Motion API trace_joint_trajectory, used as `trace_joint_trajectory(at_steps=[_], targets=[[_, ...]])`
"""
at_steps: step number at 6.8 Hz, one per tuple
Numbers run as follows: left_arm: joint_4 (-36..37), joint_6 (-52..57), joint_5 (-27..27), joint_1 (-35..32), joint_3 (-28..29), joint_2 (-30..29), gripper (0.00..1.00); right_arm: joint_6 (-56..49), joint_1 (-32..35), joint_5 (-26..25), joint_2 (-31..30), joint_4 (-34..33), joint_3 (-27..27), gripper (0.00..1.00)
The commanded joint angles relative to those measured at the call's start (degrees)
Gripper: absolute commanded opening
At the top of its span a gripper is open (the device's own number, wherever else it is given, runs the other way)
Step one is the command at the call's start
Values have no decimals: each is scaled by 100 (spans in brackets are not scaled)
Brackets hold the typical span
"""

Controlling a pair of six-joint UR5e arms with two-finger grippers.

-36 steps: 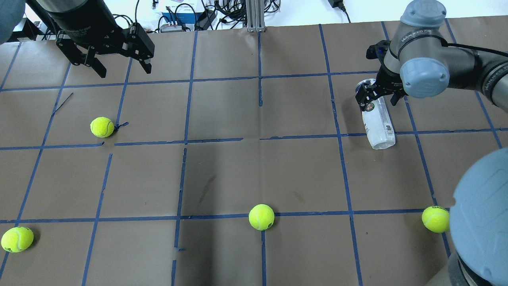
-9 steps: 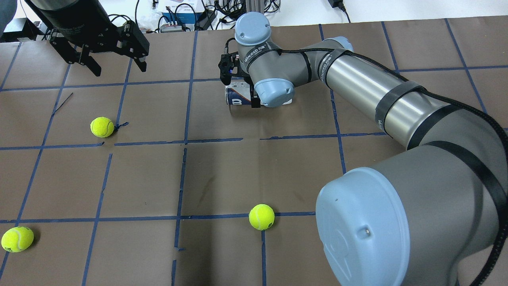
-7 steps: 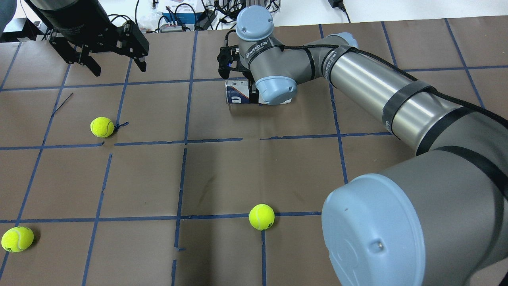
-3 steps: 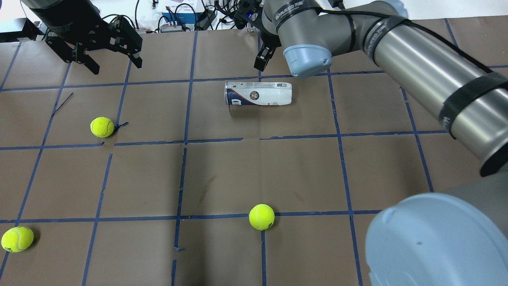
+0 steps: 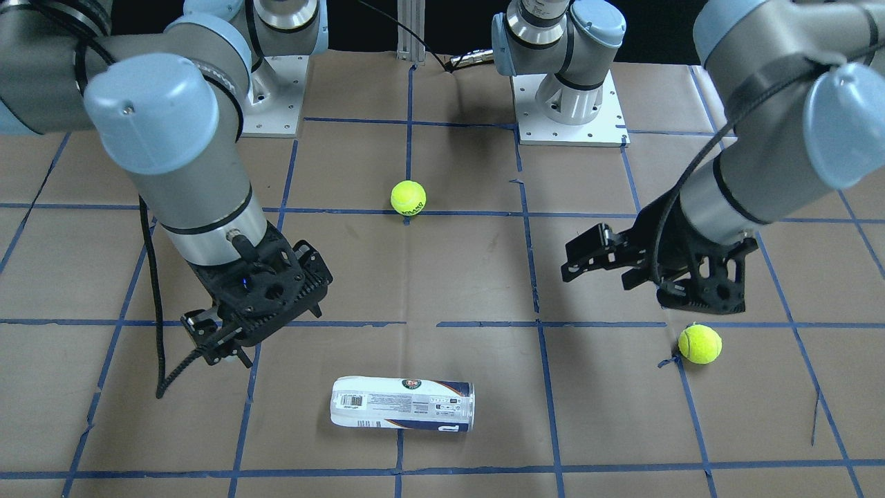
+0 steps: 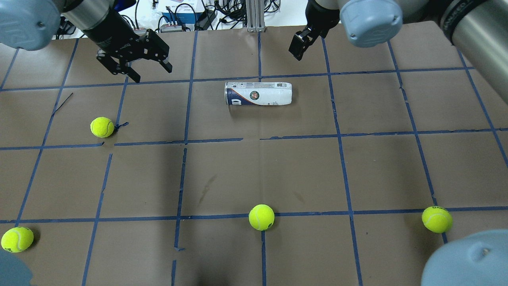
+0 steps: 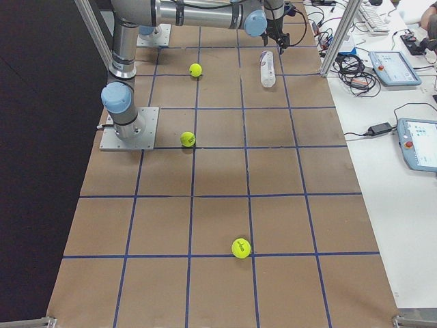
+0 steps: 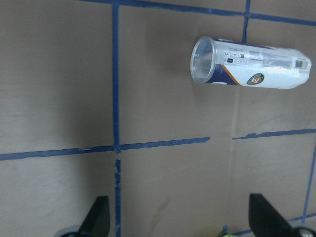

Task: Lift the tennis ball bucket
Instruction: 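Open and raise the right gripper while the left gripper reaches toward the can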

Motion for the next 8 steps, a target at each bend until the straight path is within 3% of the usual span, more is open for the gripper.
trace_joint_trajectory(at_steps=[1,3,4,5,7,8], targets=[[700,69,-998,-39,-42,-820,100,883,-92,-79,-455,1027,65,100],[1313,472,-1475,-118,-478,-1165,99,1306,-188,-315,-920,1328,590,100],[2031,474,-1746,-127,-873,-1218,99,1499,-398,-709,-1123,1608,776,100],[2464,448,-2141,-118,-1103,-1297,99,1762,-513,-713,-1186,1959,821,100],[3352,317,-2845,-127,-1114,-1770,98,1862,-689,-661,-1379,2471,804,100],[3400,81,-2822,-144,-1027,-1859,98,1862,-846,-634,-1380,2481,813,100]])
